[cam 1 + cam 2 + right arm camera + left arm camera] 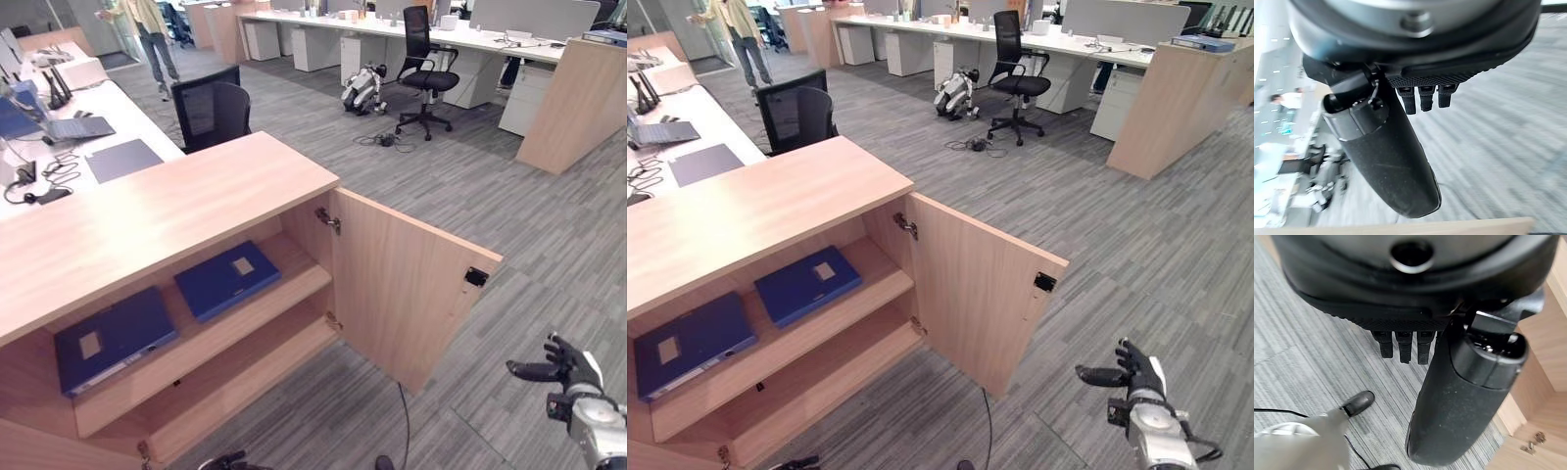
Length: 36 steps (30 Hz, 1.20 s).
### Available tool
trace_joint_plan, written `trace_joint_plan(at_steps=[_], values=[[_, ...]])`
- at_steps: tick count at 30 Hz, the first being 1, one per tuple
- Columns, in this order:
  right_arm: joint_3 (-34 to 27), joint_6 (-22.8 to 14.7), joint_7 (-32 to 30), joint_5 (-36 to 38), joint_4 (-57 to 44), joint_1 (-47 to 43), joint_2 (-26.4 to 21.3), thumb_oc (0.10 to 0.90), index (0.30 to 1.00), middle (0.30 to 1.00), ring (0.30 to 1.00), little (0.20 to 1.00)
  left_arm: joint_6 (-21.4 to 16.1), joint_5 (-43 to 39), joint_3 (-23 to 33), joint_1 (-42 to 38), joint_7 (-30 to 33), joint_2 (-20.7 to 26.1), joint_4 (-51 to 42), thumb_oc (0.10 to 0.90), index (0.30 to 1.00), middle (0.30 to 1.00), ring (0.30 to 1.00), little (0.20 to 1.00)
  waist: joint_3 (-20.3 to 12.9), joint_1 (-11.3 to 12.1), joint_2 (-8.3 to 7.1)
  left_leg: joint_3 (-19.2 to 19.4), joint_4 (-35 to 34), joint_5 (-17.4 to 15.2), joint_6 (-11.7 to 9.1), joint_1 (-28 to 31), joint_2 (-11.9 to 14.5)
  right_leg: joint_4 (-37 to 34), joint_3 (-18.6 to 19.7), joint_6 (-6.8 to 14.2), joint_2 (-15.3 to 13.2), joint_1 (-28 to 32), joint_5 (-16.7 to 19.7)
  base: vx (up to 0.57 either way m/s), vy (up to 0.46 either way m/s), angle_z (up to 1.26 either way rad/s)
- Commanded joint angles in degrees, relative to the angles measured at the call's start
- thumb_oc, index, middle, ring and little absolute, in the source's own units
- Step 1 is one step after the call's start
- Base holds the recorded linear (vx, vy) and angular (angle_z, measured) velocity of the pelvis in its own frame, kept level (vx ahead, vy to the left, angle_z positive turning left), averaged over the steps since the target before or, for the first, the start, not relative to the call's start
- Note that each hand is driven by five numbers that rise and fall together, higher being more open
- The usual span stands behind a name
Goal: Put the empty folder in the office cabinet
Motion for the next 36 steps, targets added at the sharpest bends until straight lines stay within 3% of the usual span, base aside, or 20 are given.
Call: trace_joint_plan(at_steps=[1,2,7,14,19,25,29,36], values=[[0.88,-7.93,4.69,6.61,-7.48,-11.89,-3.33,0.8,0.9,0.9,0.9,0.9,-0.46,1.4,-1.35,-2.14,0.2,1.79,3.26,0.8,0.9,0.9,0.9,0.9,-0.32,3.61,-1.08,-5.15,0.74,-9.15,1.86,4.62,-3.09,0.85,-2.72,1.82,1.84,-1.94,0.15,-0.08,-0.068,0.14],[1.7,-8.21,5.83,8.6,-8.55,-12.61,-3.43,0.8,0.9,0.9,0.9,0.9,-0.33,1.3,-1.21,-1.9,-0.01,1.74,3.65,0.8,0.9,0.9,0.9,0.9,-0.22,3.89,-1.68,-4.48,0.82,-7.88,1.7,4.07,-3.26,1.02,-3.03,1.18,1.5,-2.43,0.9,-0.08,-0.076,0.16],[7.17,-8.96,12.36,19.65,-15.76,-17.19,-1.65,0.8,0.9,0.9,0.9,0.9,0.1,1.59,-0.11,0.0,-0.43,1.7,4.95,0.8,0.9,0.9,0.9,0.9,-0.54,5.36,-1.71,-5.53,0.18,-7.01,1.36,4.07,-3.32,0.8,-3.68,0.78,1.46,-1.86,0.81,-0.03,-0.025,0.1],[12.1,-11.07,14.84,29.17,-21.54,-22.72,4.27,0.8,0.9,0.9,0.9,0.9,0.15,1.31,-0.14,0.42,-0.34,1.13,4.85,0.8,0.9,0.9,0.9,0.9,-0.93,7.08,-1.74,-6.14,0.09,-6.56,1.27,3.94,-3.44,0.76,-4.43,0.46,1.31,-1.45,0.86,0.0,0.0,0.0],[14.39,-11.3,16.78,31.87,-24.77,-23.76,6.81,0.8,0.9,0.9,0.9,0.9,-0.01,1.37,-0.41,0.0,0.01,0.93,4.58,0.8,0.9,0.9,0.9,0.9,-0.94,7.49,-1.91,-6.44,0.11,-6.33,1.33,3.75,-3.56,0.93,-4.47,0.38,1.28,-1.61,1.03,-0.01,0.005,-0.03],[27.87,-4.71,23.87,35.42,-35.08,-15.36,17.37,0.8,0.9,0.9,0.9,0.9,-0.61,1.08,-0.73,-1.78,0.66,-0.08,3.11,0.8,0.9,0.9,0.9,0.9,-0.23,7.92,-2.4,-6.7,0.38,-5.77,1.66,2.78,-4.01,2.21,-4.84,0.28,0.49,-3.08,1.67,-0.07,0.034,-0.29],[40.82,-0.62,26.16,36.02,-28.18,-8.37,26.27,0.8,0.9,0.9,0.9,0.9,-2.11,-1.04,-3.64,-4.54,1.66,-2.53,-0.13,0.8,0.9,0.9,0.9,0.9,0.43,8.81,-2.32,-8.14,0.73,-5.53,2.1,2.32,-4.57,2.95,-6.19,0.35,-0.81,-3.06,1.75,-0.08,0.071,-0.09],[48.9,2.02,27.77,33.49,-23.32,-8.15,31.04,0.8,0.9,0.9,0.9,0.9,-2.9,-3.01,-6.41,-6.01,2.13,-3.76,-0.97,0.8,0.9,0.9,0.9,0.9,1.74,10.63,-1.96,-12.39,1.71,-4.76,2.99,0.86,-5.87,5.54,-8.09,0.7,-3.01,-3.72,1.36,-0.08,0.089,0.44]])
